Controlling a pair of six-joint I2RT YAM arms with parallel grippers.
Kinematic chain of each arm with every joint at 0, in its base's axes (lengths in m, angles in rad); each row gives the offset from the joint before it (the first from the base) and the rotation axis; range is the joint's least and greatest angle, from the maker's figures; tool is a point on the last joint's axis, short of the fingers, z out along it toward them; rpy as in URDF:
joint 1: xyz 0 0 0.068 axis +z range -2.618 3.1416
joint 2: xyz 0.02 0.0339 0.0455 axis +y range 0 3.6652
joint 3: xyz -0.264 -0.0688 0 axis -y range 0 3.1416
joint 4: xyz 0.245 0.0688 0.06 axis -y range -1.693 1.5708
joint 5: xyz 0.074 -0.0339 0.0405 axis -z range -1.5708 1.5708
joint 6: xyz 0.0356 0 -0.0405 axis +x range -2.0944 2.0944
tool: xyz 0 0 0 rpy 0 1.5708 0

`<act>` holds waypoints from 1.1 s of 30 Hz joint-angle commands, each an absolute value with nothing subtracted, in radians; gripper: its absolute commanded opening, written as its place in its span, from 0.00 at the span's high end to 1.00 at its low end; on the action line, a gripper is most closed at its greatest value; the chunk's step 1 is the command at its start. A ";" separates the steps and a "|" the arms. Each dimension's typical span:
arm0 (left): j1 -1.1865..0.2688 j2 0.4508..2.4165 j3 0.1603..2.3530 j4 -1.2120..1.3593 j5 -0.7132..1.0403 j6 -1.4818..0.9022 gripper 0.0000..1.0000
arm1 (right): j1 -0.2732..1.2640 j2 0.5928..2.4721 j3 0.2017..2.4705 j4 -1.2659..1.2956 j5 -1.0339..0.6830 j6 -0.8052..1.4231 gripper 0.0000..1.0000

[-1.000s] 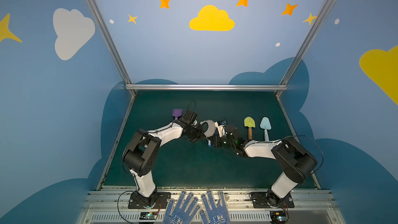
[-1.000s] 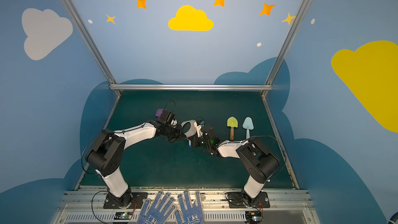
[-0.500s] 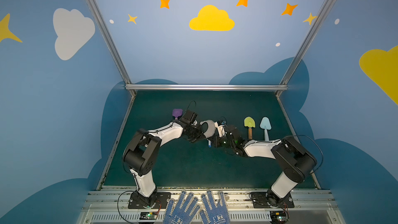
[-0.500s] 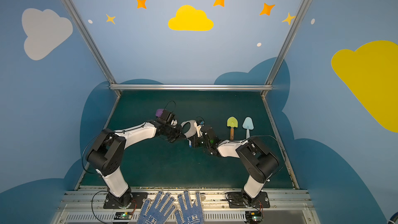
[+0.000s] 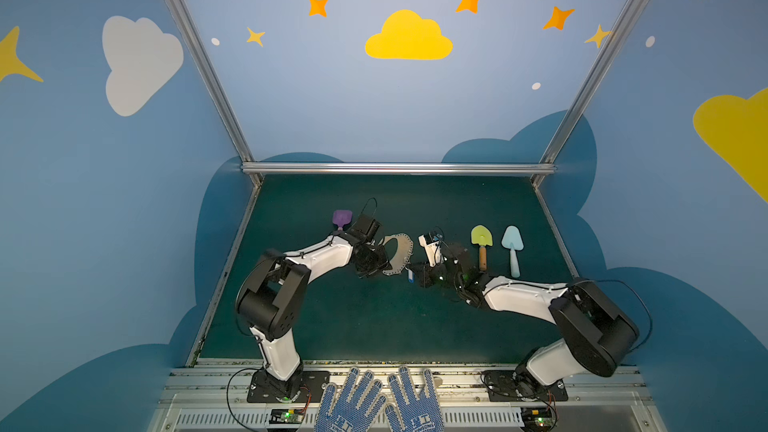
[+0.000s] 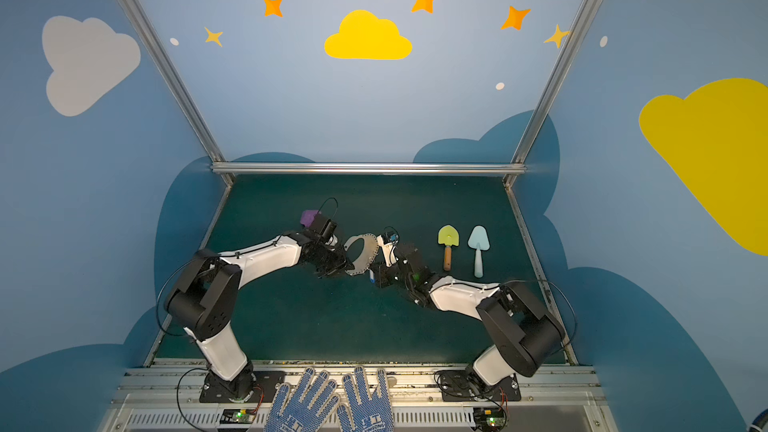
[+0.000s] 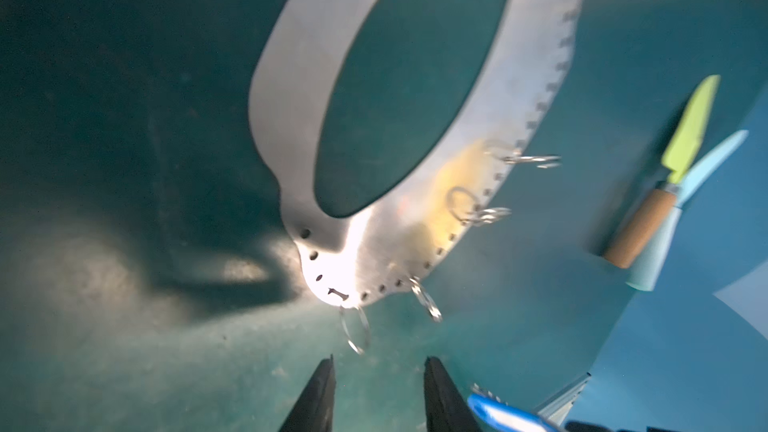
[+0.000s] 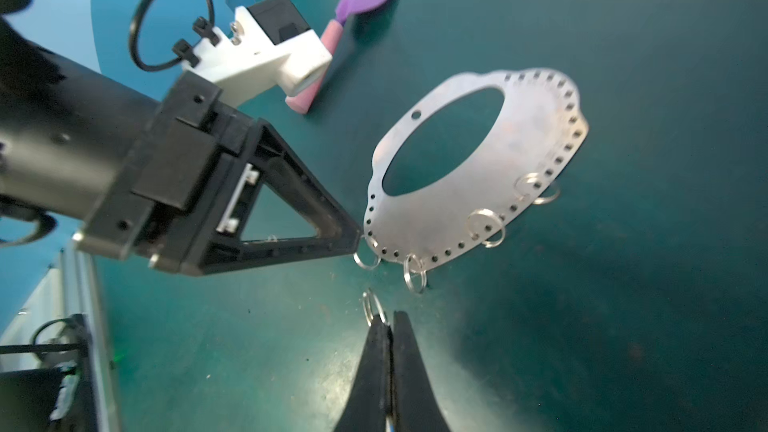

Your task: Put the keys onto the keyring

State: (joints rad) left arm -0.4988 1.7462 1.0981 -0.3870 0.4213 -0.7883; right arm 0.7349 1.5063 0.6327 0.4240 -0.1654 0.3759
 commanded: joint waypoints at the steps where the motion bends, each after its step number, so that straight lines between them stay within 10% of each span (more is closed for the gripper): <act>1: -0.486 1.665 1.130 -0.392 0.447 -0.794 0.59 | 0.742 1.458 0.608 0.437 -0.084 0.241 1.00; 20: -0.521 1.697 1.074 0.055 0.834 -1.130 0.44 | 0.771 1.344 0.518 0.634 0.054 0.050 1.00; 33: -0.537 1.716 1.080 0.083 0.830 -1.174 0.60 | 0.819 1.339 0.491 0.703 0.115 0.005 1.00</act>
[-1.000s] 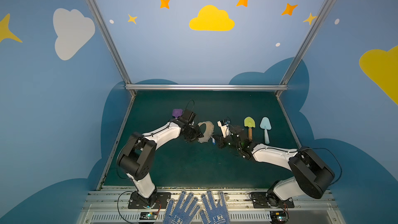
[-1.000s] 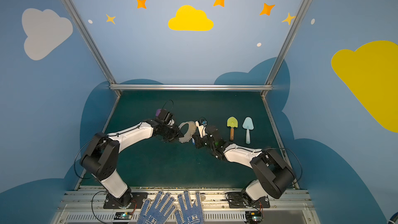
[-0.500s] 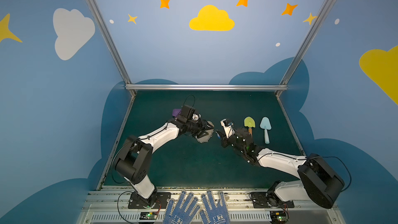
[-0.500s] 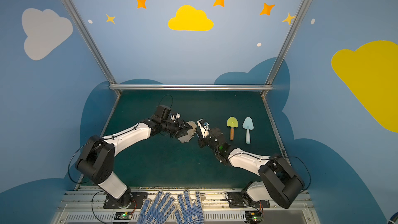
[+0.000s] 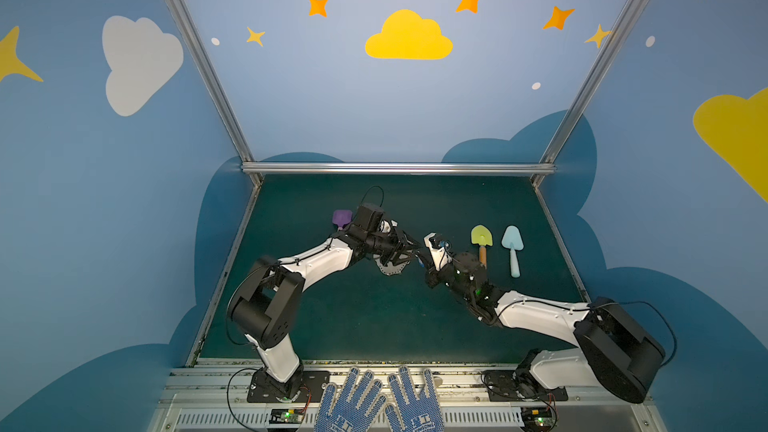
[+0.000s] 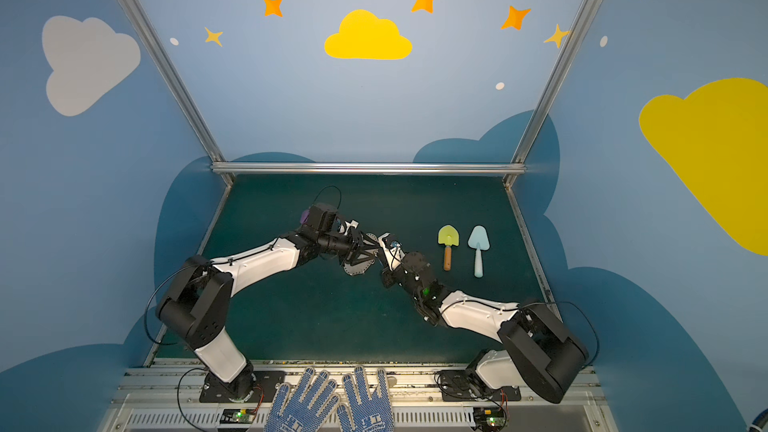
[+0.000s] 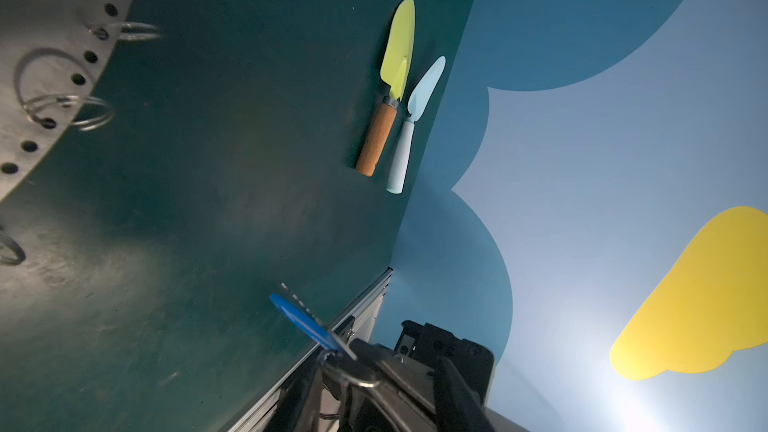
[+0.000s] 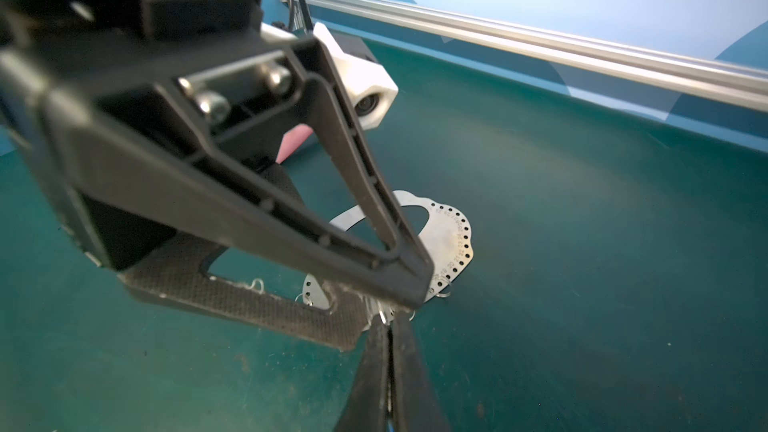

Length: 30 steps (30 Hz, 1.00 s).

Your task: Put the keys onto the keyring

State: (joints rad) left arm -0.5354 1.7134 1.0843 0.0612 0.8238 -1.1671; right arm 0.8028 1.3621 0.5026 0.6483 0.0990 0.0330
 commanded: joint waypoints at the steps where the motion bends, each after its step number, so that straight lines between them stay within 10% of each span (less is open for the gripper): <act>1: -0.536 1.718 1.080 0.083 0.828 -1.176 0.63 | 0.822 1.338 0.487 0.718 0.113 0.002 1.00; 13: -0.515 1.711 1.078 0.069 0.815 -1.167 0.83 | 0.862 1.298 0.454 0.712 0.077 -0.046 1.00; 30: -0.506 1.694 1.066 0.060 0.801 -1.160 0.77 | 0.867 1.281 0.452 0.696 0.078 -0.024 1.00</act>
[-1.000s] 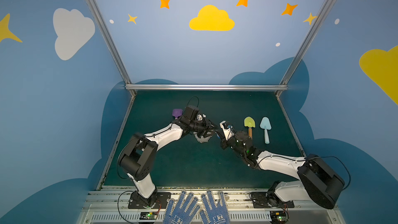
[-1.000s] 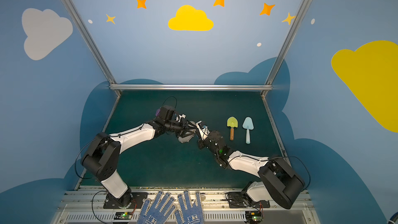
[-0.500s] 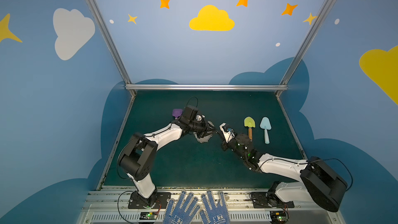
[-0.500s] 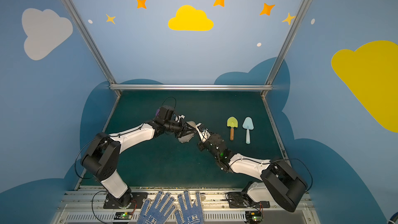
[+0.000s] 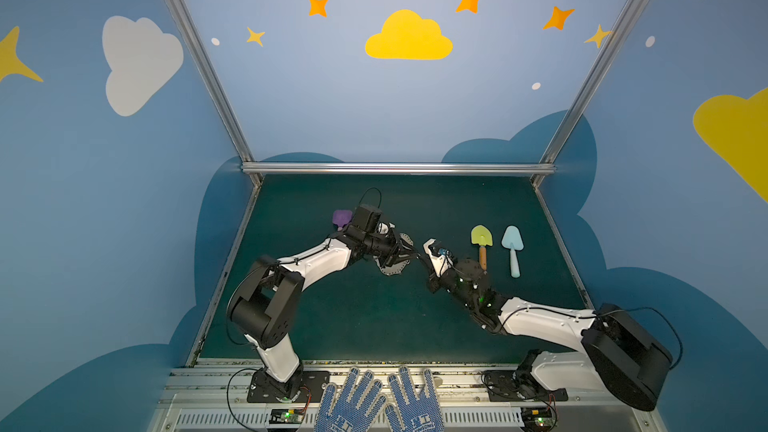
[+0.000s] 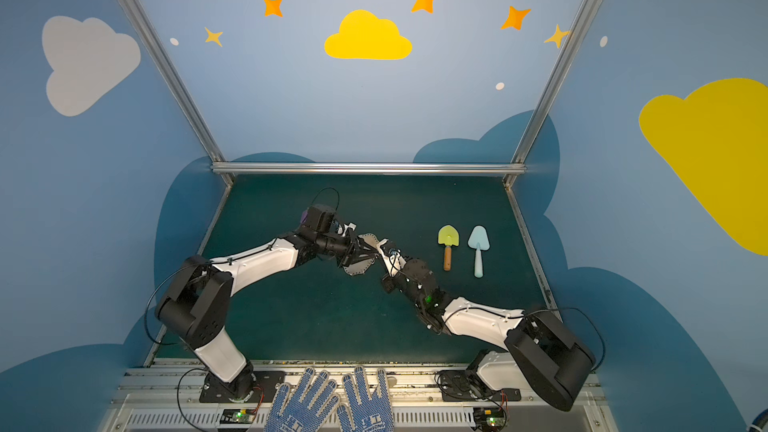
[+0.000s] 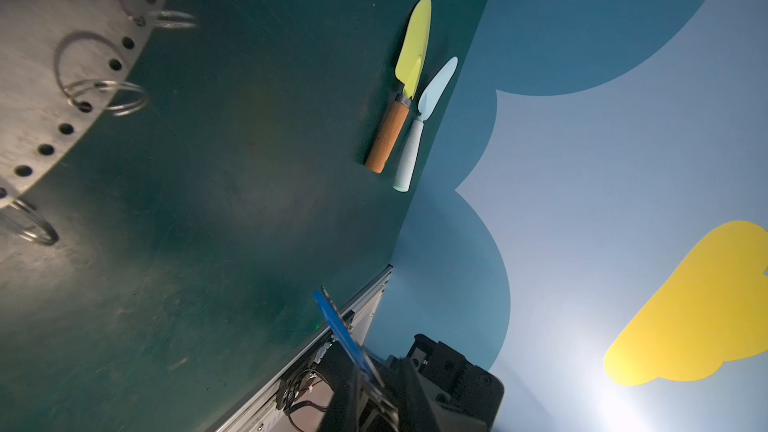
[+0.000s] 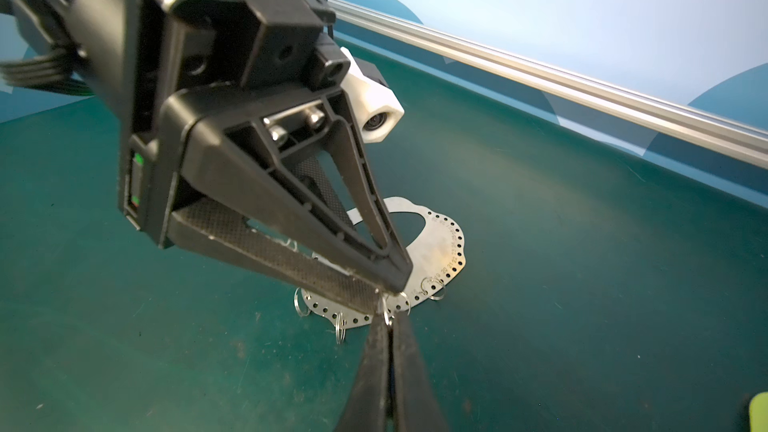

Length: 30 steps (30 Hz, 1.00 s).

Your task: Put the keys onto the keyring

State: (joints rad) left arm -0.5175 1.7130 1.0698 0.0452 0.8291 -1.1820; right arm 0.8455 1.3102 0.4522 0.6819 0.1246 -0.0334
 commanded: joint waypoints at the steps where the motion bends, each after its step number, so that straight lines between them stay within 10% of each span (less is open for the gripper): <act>1: -0.503 1.689 1.063 0.059 0.794 -1.160 0.77 | 0.867 1.278 0.454 0.695 0.085 -0.018 1.00; 19: -0.557 1.589 1.116 -0.339 0.423 -0.765 0.80 | 0.738 1.329 0.639 0.275 0.035 0.286 1.00; 30: -0.662 1.493 1.023 -0.163 0.180 -0.627 0.76 | 0.726 1.351 0.669 0.242 -0.049 0.333 1.00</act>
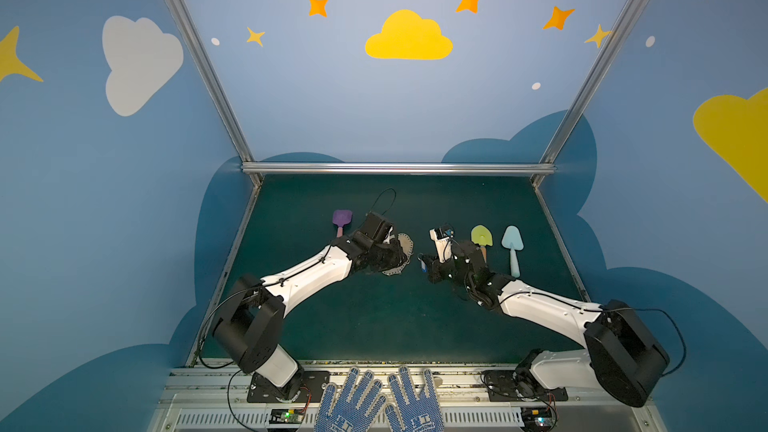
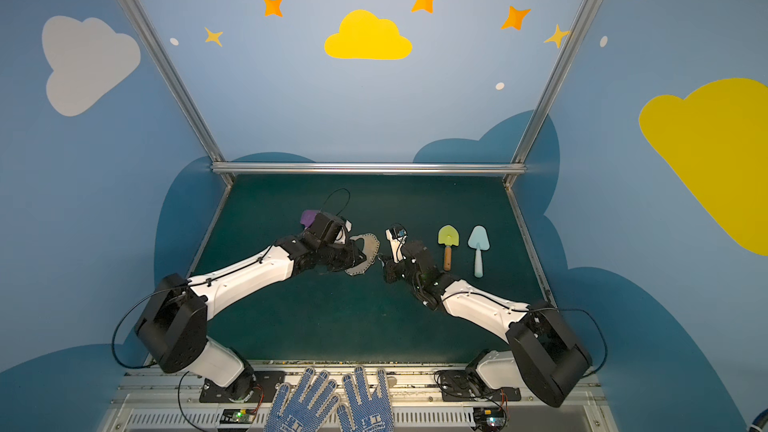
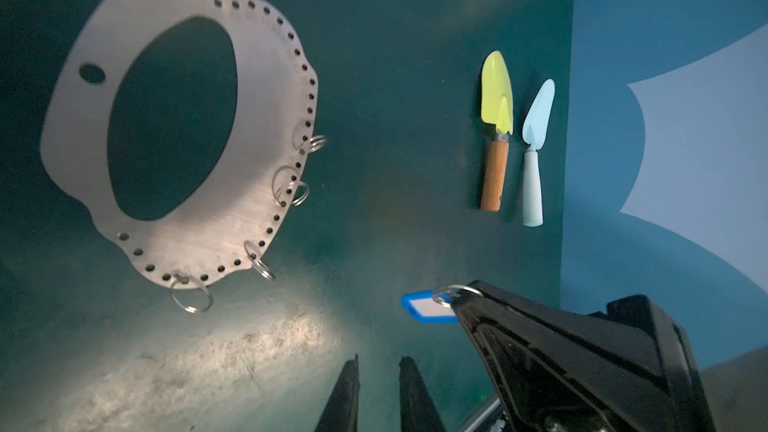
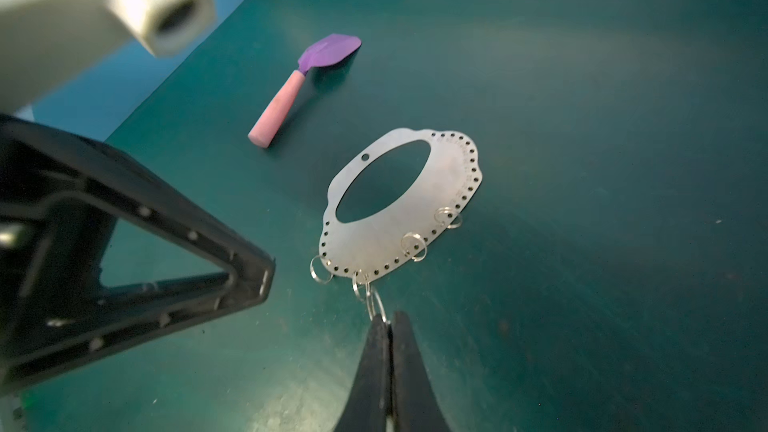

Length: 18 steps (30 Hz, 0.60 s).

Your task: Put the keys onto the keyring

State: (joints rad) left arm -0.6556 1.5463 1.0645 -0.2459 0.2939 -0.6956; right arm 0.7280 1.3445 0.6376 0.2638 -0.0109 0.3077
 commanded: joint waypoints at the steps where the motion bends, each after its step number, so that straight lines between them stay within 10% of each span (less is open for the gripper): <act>1: -0.663 1.476 0.999 -0.122 0.172 -0.616 0.75 | 0.727 1.351 0.669 0.244 -0.057 0.333 1.00; 18: -0.670 1.538 1.060 -0.169 0.326 -0.559 0.82 | 0.727 1.369 0.715 0.228 -0.106 0.371 1.00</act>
State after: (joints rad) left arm -0.6643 1.5211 1.0454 -0.1581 0.2825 -0.5777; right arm 0.7280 1.3609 0.6971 0.2386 -0.0860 0.3557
